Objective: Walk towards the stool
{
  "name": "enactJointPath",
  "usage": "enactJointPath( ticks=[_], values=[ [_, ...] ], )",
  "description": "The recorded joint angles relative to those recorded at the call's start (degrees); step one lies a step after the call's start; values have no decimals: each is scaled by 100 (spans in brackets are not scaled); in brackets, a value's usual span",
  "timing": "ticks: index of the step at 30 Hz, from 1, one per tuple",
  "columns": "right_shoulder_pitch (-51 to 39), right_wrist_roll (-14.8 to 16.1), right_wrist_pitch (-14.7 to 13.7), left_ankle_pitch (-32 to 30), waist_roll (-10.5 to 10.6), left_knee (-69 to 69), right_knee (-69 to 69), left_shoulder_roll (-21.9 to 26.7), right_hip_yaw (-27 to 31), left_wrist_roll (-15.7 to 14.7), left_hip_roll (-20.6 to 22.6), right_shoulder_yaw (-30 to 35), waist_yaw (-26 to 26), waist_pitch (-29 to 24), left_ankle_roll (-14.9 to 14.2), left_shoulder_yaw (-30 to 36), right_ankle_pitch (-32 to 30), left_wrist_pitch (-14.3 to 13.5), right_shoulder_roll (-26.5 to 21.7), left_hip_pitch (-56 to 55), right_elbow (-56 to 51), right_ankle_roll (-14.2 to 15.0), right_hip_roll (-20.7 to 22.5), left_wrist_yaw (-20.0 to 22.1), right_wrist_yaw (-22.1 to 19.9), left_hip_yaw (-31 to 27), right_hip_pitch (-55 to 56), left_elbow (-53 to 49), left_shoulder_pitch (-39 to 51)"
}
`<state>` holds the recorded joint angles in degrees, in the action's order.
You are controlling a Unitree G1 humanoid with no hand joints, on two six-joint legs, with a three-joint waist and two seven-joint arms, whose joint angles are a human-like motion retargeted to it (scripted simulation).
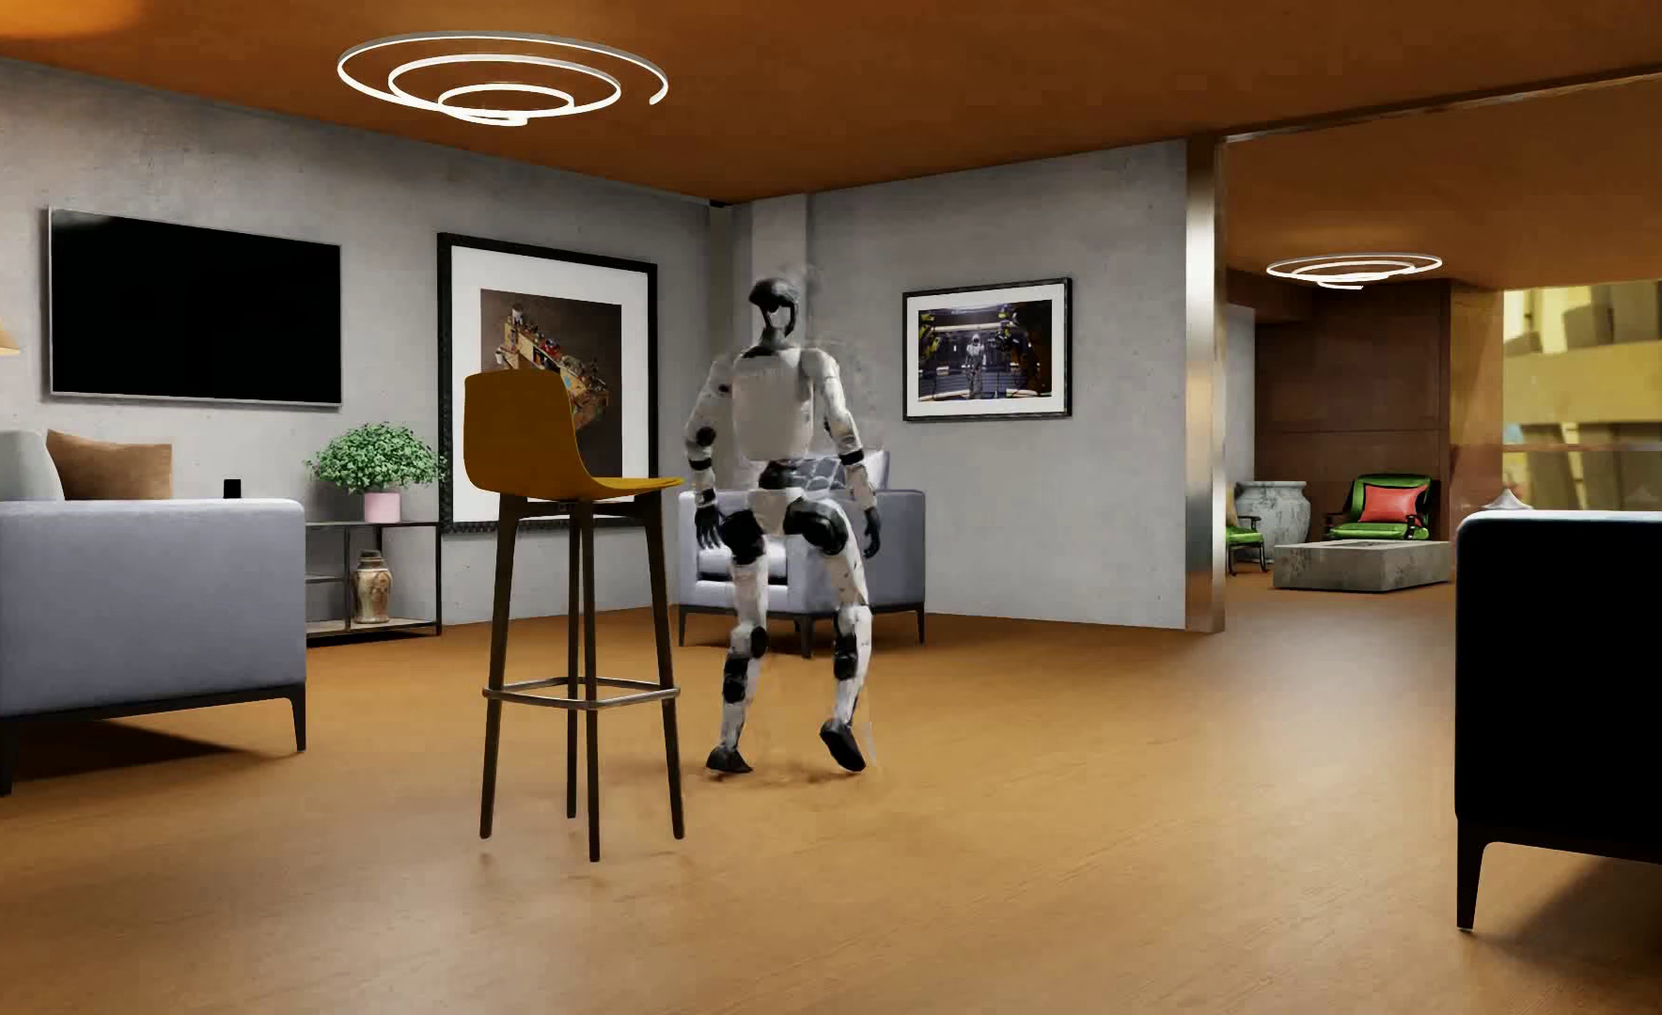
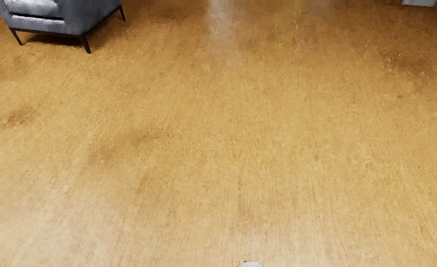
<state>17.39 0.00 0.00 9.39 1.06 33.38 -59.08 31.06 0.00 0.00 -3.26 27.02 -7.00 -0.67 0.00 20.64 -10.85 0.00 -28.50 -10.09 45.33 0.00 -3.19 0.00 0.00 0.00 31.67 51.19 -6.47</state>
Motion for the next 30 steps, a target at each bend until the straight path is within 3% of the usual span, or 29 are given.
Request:
enactJointPath(
  ticks=[1, 2, 3, 4, 5, 6, 7, 8, 9, 10, 11, 12, 14, 15, 16, 19, 21, 23, 26, 30],
  values=[
    [42, 0, 0, 238, 61, -93, 1138, 62, 0, 0, -64, -79, -227, 9, 0, 125, -182, 0, -82, 302, 116, 0, -34, 0, 0, 0, -14, -152, 187],
    [85, 0, 0, 523, 88, -134, 2155, 132, 0, 0, -107, -149, -441, 22, 0, 248, 45, 0, -165, 575, 251, 0, -64, 0, 0, 0, -103, -304, 397],
    [125, 0, 0, 833, 78, -116, 2946, 201, 0, 0, -128, -194, -661, 35, 0, 356, 738, 0, -253, 814, 401, 0, -113, 0, 0, 0, -230, -470, 639],
    [154, 0, 0, 1162, 44, -64, 2777, 279, 0, 0, -137, -209, -896, 48, 0, 467, 2227, 0, -346, 1026, 568, 0, -183, 0, 0, 0, -401, -643, 911],
    [226, 0, 0, 1488, -44, 32, 4051, 277, 0, 0, -146, -215, -1105, 45, 0, 507, 187, 0, -453, 1287, 683, 0, -277, 0, 0, 0, -357, -884, 1253],
    [307, 0, 0, 1762, -137, 134, 4714, 246, 0, 0, -157, -225, -1308, 38, 0, 514, -858, 0, -561, 1561, 781, 0, -374, 0, 0, 0, -267, -1149, 1583],
    [400, 0, 0, 1841, -229, 266, 3933, 153, 0, 0, -180, -251, -1511, 34, 0, 454, 180, 0, -667, 1831, 853, 0, -474, 0, 0, 0, -126, -1466, 1864],
    [500, 0, 0, 1511, -289, 486, 3018, -2, 0, 0, -234, -307, -1720, 45, 0, 344, 1010, 0, -769, 2028, 913, 0, -575, 0, 0, 0, 16, -1826, 2059],
    [589, 0, 0, 519, -283, 901, 2769, -215, 0, 0, -366, -409, -1924, 37, 0, 228, 194, 0, -860, 2086, 996, 0, -665, 0, 0, 0, 148, -2190, 2163],
    [689, 0, 0, -1304, -211, 1530, 2415, -506, 0, 0, -572, -577, -2120, -38, 0, 111, -980, 0, -951, 2093, 1101, 0, -785, 0, 0, 0, 262, -2558, 2176],
    [547, 0, 0, -3017, -90, 2467, 2132, -692, 0, 0, -1044, -572, -2284, -193, 0, 222, -1344, 0, -1008, 1709, 1326, 0, -594, 0, 0, 0, 311, -2761, 2206],
    [412, 0, 0, -3907, -33, 3297, 1903, -821, 0, 0, -1450, -561, -2456, -307, 0, 458, -1537, 0, -1047, 1295, 1470, 0, -408, 0, 0, 0, 288, -2975, 2218],
    [266, 0, 0, -3972, -206, 4251, 1757, -783, 0, 0, -1856, -673, -2861, -285, 0, 1354, -1241, 0, -955, 313, 1340, 0, -179, 0, 0, 0, -58, -3440, 2254],
    [290, 0, 0, -3355, -281, 3779, 1788, -752, 0, 0, -1889, -804, -2836, -234, 0, 1501, -807, 0, -825, 147, 1001, 0, -117, 0, 0, 0, -255, -3529, 2123],
    [304, 0, 0, -2891, -335, 3156, 1819, -742, 0, 0, -1915, -891, -2756, -184, 0, 1545, -342, 0, -698, 62, 662, 0, -58, 0, 0, 0, -437, -3546, 1949],
    [26, 0, 0, -2552, -286, 668, 1927, -813, 0, 0, -2086, -605, -2209, 41, 0, 911, 1005, 0, -301, 170, 99, 0, 100, 0, 0, 0, -648, -2866, 1197],
    [-461, 0, 0, -2188, -187, -337, 2017, -756, 0, 0, -2401, -261, -1960, 183, 0, 449, 1546, 0, 89, 90, 217, 0, 185, 0, 0, 0, -595, -2036, 696],
    [-807, 0, 0, -2095, -197, -493, 2140, -621, 0, 0, -2551, -164, -1761, 282, 0, 316, 1787, 0, 570, -221, 186, 0, 131, 0, 0, 0, -488, -847, 268],
    [-806, 0, 0, -2382, -407, -35, 2725, -385, 0, 0, -2244, 377, -873, 437, 0, 673, 1840, 0, 930, -440, -839, 0, 114, 0, 0, 0, -505, 876, -310],
    [-849, 0, 0, -1567, -895, 192, 2984, -155, 0, 0, -1201, 1174, 1089, 610, 0, 513, 3329, 0, 563, -434, -2335, 0, 654, 0, 0, 0, -963, 668, -1630]
  ],
)
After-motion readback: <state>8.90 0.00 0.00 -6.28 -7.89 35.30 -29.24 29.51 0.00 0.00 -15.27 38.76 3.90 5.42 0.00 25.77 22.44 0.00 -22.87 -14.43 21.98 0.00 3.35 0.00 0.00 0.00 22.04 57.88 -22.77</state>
